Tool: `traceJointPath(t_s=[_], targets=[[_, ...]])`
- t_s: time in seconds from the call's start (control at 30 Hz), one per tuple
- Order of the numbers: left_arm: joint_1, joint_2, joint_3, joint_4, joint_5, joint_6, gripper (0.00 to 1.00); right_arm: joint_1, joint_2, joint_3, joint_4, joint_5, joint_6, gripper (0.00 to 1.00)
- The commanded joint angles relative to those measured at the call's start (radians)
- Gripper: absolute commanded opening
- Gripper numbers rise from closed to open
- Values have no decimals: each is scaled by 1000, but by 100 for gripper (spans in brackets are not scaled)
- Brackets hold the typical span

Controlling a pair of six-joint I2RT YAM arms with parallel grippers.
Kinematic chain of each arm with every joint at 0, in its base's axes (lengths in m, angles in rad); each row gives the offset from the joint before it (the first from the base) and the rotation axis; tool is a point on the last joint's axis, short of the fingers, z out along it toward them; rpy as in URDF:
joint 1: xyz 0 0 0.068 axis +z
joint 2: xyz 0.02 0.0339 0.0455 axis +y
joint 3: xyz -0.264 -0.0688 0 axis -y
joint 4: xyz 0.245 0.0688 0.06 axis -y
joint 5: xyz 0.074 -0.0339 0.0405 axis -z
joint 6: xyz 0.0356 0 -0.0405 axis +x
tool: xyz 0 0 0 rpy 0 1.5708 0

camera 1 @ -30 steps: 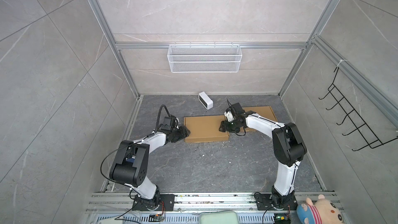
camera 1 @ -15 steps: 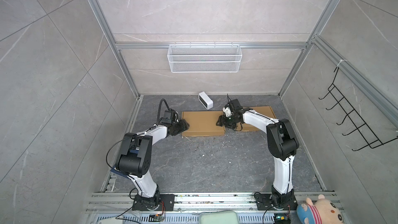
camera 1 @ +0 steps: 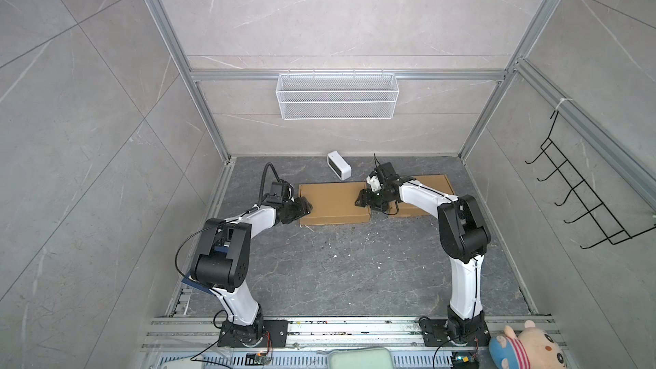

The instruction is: Fold the paper box

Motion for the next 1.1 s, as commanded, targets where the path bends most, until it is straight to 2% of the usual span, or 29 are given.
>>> traceJointPath(t_s=[0.0,0.2,0.33,0.47,0.6,0.83,0.97,1.07], targets=[[3,-60,14,-7,48,27,71,17,9,41,-27,-46,-39,72],[25,-108,8,-50,42,42,74,-1,-28,78,-105,11,-103,88],[47,-196,-23,-85,21,52,75,-11,-80,89,-146,14,-144,100],[58,-313,-31,-168,-18,86,77,-13,-158,75,-188,45,-184,100],[60,-449,-35,-270,-81,131,79,-18,-291,-14,-171,97,-223,100],[58,-684,-110,-333,-240,220,88,-19,-624,-367,125,164,-271,100],[57,-770,-192,-277,-326,244,98,-19,-756,-529,323,272,-270,100],[50,-816,-303,-133,-417,272,100,-22,-802,-616,460,394,-260,100]])
